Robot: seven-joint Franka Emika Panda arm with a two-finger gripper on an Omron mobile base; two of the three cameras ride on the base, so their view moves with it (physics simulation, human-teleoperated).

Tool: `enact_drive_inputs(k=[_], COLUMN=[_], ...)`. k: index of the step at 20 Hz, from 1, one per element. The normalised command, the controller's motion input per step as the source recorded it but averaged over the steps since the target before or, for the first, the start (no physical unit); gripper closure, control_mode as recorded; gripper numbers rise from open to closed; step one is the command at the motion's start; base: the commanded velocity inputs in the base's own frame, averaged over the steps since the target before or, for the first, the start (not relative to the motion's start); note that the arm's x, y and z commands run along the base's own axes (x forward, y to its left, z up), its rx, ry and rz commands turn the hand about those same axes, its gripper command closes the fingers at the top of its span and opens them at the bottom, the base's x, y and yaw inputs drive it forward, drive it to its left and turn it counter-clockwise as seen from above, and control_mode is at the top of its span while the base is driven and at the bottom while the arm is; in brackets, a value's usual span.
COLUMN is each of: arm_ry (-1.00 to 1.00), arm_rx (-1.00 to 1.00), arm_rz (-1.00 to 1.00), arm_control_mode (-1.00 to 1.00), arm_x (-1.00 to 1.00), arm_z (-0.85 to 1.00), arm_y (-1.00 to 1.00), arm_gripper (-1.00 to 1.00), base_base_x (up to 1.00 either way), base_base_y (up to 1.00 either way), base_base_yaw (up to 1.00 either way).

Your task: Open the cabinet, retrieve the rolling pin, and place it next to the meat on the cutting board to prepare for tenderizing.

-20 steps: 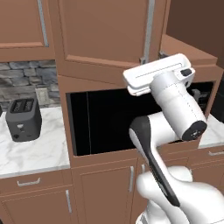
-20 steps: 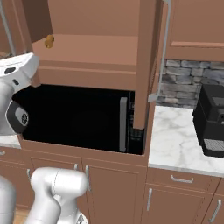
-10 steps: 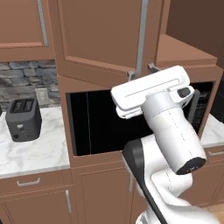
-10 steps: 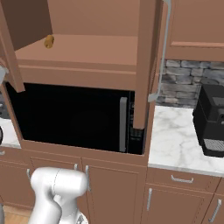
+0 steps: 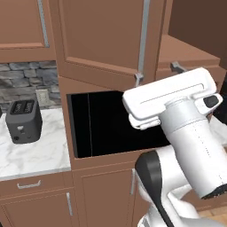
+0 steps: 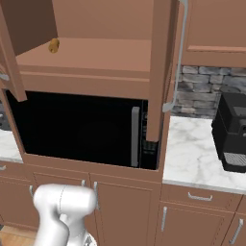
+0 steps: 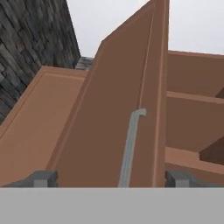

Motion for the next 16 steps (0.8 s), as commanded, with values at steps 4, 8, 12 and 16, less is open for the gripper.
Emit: enact_drive_inputs(k=[4,8,12,16], arm_ry=[-0.03,-0.02,0.0,0.0], arm_rx=[0.09,0.09,0.08,0.06], arm_rz=[0.13,0.18,0.2,0.21], arm_control_mode=[-1.0,-1.0,-1.0,-1.0], arm_x=[-0.25,-0.1,-0.01,0.0], arm_z=[-0.04,-0.14,-0.18,-0.19], arm_y=[-0.56,-0.59,-0.54,-0.44], arm_gripper=[-1.0,-1.0,-1.0,-1.0], base_base_x=[0.0,0.0,0.0,0.0], base_base_y=[0.0,0.0,0.0,0.0], base_base_yaw=[0.0,0.0,0.0,0.0])
